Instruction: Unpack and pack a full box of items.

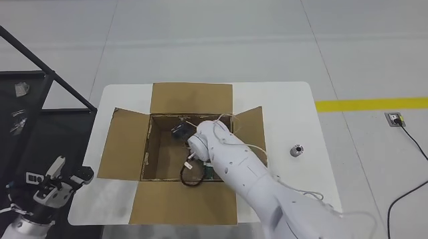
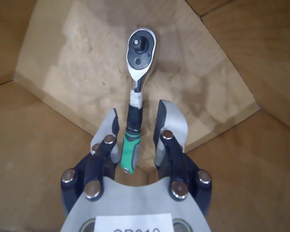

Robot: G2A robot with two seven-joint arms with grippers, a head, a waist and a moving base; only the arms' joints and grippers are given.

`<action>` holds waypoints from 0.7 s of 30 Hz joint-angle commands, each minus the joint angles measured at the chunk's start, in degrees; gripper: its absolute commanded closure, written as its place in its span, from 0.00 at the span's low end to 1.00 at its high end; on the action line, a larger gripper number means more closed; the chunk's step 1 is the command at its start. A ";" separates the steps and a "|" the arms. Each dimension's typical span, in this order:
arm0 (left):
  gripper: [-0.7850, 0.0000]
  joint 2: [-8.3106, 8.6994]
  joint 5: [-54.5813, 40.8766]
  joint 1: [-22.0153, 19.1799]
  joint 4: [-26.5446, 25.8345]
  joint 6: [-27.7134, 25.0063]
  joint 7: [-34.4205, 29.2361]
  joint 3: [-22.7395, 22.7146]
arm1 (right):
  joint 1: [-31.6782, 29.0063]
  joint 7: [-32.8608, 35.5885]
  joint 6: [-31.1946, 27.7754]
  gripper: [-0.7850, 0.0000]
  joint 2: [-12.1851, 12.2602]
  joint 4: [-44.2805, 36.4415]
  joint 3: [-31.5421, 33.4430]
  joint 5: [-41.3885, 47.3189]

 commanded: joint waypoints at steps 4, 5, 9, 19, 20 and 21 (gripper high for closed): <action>0.00 0.01 0.33 -0.22 -0.27 0.19 0.04 0.20 | 2.80 3.14 -7.82 0.01 -0.21 -0.51 2.06 3.02; 0.00 0.01 0.39 -0.20 -0.40 0.30 0.03 0.28 | 3.39 3.57 -9.15 0.00 -0.11 -0.80 2.44 3.44; 0.00 -0.01 0.80 -0.15 -1.03 0.52 0.24 0.66 | 5.22 5.12 -14.90 0.00 0.79 -3.41 4.06 4.88; 0.00 -0.04 2.93 -0.37 -3.70 0.76 0.38 2.49 | 2.94 9.20 -16.65 0.00 8.27 -26.21 10.55 2.95; 0.00 -0.04 3.04 -0.36 -3.95 0.79 0.40 2.59 | 1.42 10.18 -14.77 0.00 9.69 -31.23 11.89 1.49; 0.00 -0.05 3.16 -0.33 -4.16 0.73 0.47 2.62 | -0.57 11.51 -12.61 0.00 11.25 -37.02 13.45 -0.45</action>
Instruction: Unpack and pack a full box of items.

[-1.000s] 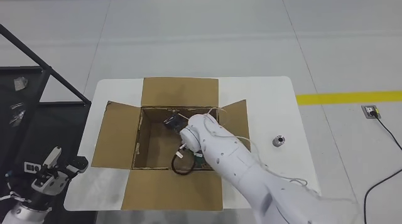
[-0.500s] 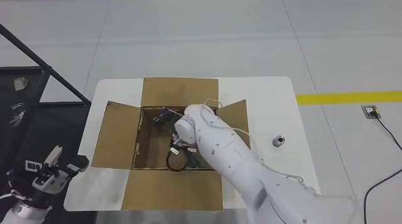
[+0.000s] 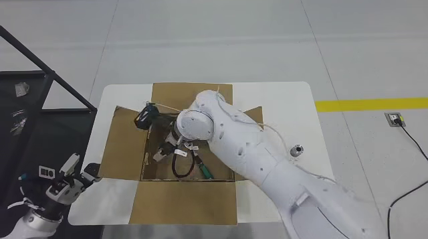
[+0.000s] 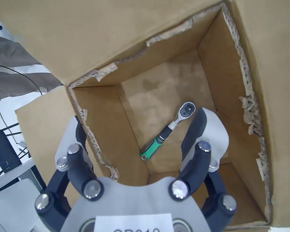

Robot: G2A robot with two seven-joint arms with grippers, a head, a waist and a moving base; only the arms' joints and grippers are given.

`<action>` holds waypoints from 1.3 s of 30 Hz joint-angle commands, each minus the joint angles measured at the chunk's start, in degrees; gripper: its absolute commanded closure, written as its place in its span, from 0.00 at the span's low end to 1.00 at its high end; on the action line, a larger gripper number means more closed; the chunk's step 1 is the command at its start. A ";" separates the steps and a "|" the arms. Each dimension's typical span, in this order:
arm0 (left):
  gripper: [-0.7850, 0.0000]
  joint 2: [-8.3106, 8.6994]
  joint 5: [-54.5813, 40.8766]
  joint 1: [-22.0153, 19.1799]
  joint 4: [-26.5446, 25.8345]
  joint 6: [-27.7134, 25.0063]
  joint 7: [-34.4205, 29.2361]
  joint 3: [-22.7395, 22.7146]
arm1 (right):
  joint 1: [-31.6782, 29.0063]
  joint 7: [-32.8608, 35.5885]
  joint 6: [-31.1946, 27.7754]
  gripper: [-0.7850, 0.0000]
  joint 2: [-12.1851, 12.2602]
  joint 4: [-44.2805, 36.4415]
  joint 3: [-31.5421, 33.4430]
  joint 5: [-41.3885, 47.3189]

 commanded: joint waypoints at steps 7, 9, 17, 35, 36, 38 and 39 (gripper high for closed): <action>0.00 -0.03 0.16 0.60 -0.81 -0.30 0.15 -0.05 | -27.39 14.67 12.95 0.00 12.77 -56.71 21.70 -23.71; 0.00 -0.04 0.21 0.78 -0.79 -0.48 0.19 -0.15 | -31.73 15.60 13.40 0.00 13.97 -62.97 25.92 -27.66; 0.00 -0.13 -0.93 1.46 -0.17 -1.12 0.15 -0.44 | -35.86 11.37 31.60 0.00 15.98 -62.30 44.88 -44.86; 0.00 -0.19 -1.57 0.18 1.54 -0.81 0.52 0.31 | -22.47 19.45 28.65 0.00 19.49 -12.28 62.94 -45.76; 0.00 -0.19 -1.49 -0.07 1.65 -0.70 0.46 0.54 | -22.33 19.25 28.52 0.00 19.64 -10.43 63.16 -45.49; 0.00 -0.17 -1.19 -0.36 1.84 -0.56 0.47 0.77 | -22.06 18.48 28.24 0.00 19.79 -8.19 63.15 -45.31; 0.00 -0.16 -1.09 -0.58 2.02 -0.55 0.50 0.89 | -21.78 17.83 28.03 0.00 19.85 -6.83 63.11 -44.70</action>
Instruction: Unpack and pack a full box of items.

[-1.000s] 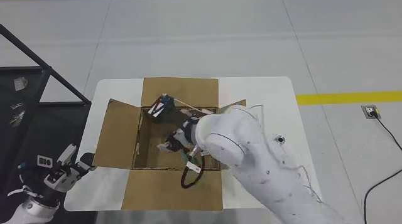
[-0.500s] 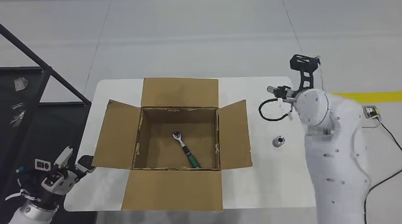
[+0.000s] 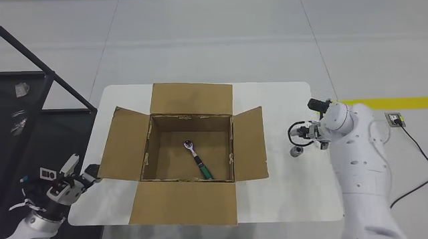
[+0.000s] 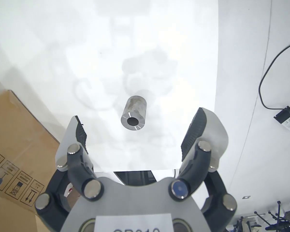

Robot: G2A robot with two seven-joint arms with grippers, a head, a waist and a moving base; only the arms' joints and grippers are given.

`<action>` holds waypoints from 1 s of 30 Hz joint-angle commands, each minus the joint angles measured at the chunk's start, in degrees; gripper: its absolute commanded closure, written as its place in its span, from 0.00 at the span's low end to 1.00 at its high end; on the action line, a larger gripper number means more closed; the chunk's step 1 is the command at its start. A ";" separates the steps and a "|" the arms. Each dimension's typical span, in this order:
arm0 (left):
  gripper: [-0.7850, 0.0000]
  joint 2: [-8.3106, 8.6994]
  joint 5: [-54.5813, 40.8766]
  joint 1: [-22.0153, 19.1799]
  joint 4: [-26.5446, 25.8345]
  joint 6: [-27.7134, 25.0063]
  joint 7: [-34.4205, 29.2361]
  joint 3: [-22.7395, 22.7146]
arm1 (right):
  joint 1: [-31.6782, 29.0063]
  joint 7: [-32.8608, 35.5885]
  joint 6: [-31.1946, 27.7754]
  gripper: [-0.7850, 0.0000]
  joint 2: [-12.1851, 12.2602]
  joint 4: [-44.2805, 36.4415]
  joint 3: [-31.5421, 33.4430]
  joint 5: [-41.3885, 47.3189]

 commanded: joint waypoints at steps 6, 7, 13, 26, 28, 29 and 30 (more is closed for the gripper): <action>0.00 0.04 -0.01 -1.18 1.08 0.20 -0.24 0.71 | 1.23 -2.45 -0.48 0.00 0.29 6.19 -0.78 1.89; 0.00 0.04 -0.01 -1.25 1.20 0.23 -0.29 0.76 | 1.33 -2.60 -0.53 0.02 0.30 6.65 -0.91 2.06; 0.00 0.11 0.22 -1.90 2.01 0.28 -0.64 0.99 | 2.89 -3.71 -0.85 0.14 0.49 11.51 -2.11 2.57; 0.00 0.28 1.48 -2.61 2.46 1.03 -0.80 1.46 | 4.11 -6.25 -0.91 0.61 0.64 16.67 -4.58 4.19; 0.00 0.30 1.58 -2.64 2.36 1.01 -0.83 1.42 | 4.26 -6.40 -0.78 0.71 0.68 16.98 -4.87 4.43; 0.00 0.31 1.60 -2.60 2.31 0.99 -0.84 1.40 | 4.33 -6.48 -0.75 0.75 0.72 17.12 -4.99 4.54; 0.00 0.32 1.58 -2.54 2.27 0.99 -0.84 1.37 | 4.40 -6.64 -0.65 0.83 0.76 17.23 -5.10 4.59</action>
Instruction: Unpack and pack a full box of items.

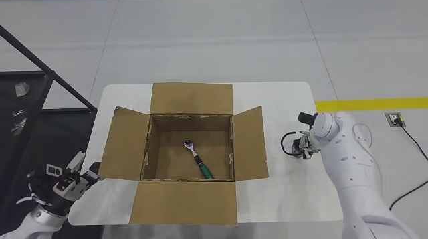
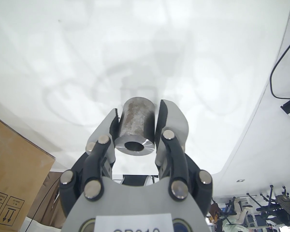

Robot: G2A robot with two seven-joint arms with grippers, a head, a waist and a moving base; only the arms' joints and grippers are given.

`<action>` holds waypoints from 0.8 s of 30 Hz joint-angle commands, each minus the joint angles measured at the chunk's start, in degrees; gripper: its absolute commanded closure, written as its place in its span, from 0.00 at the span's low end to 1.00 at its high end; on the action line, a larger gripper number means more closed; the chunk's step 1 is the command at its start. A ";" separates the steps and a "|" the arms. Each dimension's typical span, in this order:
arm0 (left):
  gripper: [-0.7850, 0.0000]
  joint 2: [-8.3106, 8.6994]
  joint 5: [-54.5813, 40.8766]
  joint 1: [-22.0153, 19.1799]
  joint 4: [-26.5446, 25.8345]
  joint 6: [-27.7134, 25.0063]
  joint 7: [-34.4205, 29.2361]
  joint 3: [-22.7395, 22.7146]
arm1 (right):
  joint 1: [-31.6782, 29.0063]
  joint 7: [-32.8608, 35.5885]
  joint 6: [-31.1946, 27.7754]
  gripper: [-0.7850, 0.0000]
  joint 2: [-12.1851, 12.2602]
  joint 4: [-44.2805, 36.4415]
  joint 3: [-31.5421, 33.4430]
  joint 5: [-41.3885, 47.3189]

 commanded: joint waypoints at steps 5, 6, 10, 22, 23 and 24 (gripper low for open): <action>0.00 0.05 -0.06 0.46 -0.16 -0.13 -0.07 -0.40 | 0.40 -0.47 0.78 1.00 0.26 -1.42 -0.80 -0.18; 0.00 0.05 -0.11 0.53 -0.18 -0.16 -0.10 -0.46 | 0.34 -0.28 0.74 1.00 0.32 -2.37 -0.89 -0.12; 0.00 0.07 -0.17 0.71 -0.28 -0.30 -0.11 -0.60 | -0.91 1.54 0.56 1.00 0.51 -10.54 -1.38 0.17; 0.00 0.06 -0.59 1.35 -0.77 -0.74 0.03 -0.77 | -18.87 7.53 4.95 1.00 0.09 -71.98 -9.85 -2.82; 0.00 0.05 -0.70 1.46 -0.76 -0.82 0.07 -0.81 | -19.42 7.13 4.36 1.00 -0.02 -74.57 -11.11 -1.90; 0.00 0.05 -0.77 1.59 -0.78 -0.89 0.07 -0.84 | -19.66 6.68 3.82 1.00 -0.12 -76.47 -12.42 -1.21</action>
